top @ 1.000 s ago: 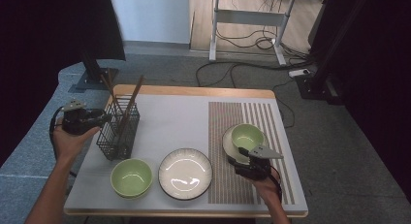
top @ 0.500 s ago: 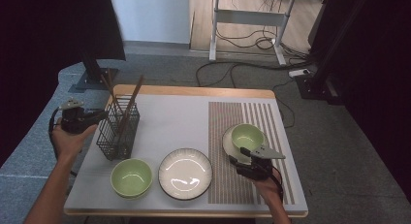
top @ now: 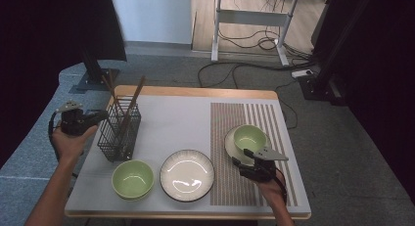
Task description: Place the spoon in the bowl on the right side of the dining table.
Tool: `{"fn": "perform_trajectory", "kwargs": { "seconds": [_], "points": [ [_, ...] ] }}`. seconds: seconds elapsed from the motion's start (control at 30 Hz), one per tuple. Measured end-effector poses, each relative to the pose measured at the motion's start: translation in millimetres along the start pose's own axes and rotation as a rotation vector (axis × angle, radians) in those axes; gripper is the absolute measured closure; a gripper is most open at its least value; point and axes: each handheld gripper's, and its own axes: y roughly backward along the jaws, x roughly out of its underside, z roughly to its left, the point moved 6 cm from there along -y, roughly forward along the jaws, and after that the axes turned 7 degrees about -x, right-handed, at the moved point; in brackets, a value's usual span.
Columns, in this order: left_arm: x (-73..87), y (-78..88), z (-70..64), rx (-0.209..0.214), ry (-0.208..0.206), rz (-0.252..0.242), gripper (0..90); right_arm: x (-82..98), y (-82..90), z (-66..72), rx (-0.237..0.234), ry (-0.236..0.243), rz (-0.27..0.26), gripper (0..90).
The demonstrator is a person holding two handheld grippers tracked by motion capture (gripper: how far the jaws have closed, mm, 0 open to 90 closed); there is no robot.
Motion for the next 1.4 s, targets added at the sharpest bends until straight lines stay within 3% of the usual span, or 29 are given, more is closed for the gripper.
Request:
{"fn": "perform_trajectory", "kwargs": {
  "seconds": [0.53,0.87,1.07,1.3,1.4],
  "points": [
    [-5.1,7.7,0.6,0.115,0.055,-0.027,90.0,1.1,0.0,-1.5,0.013,0.005,0.003,40.7],
    [-12.7,14.3,3.6,0.078,0.026,-0.052,90.0,0.6,1.3,-2.8,0.015,0.005,0.0,40.6],
    [-17.7,19.4,10.5,0.043,0.04,-0.07,90.0,1.5,-0.1,-2.5,0.012,0.007,0.006,40.6],
    [-24.8,28.4,14.6,0.05,0.056,-0.093,90.0,1.0,0.1,-3.3,0.012,0.008,0.006,40.5],
    [-27.1,30.8,13.8,0.043,0.044,-0.096,90.0,0.7,1.6,-4.3,0.014,0.007,0.002,40.5]
  ]
}}
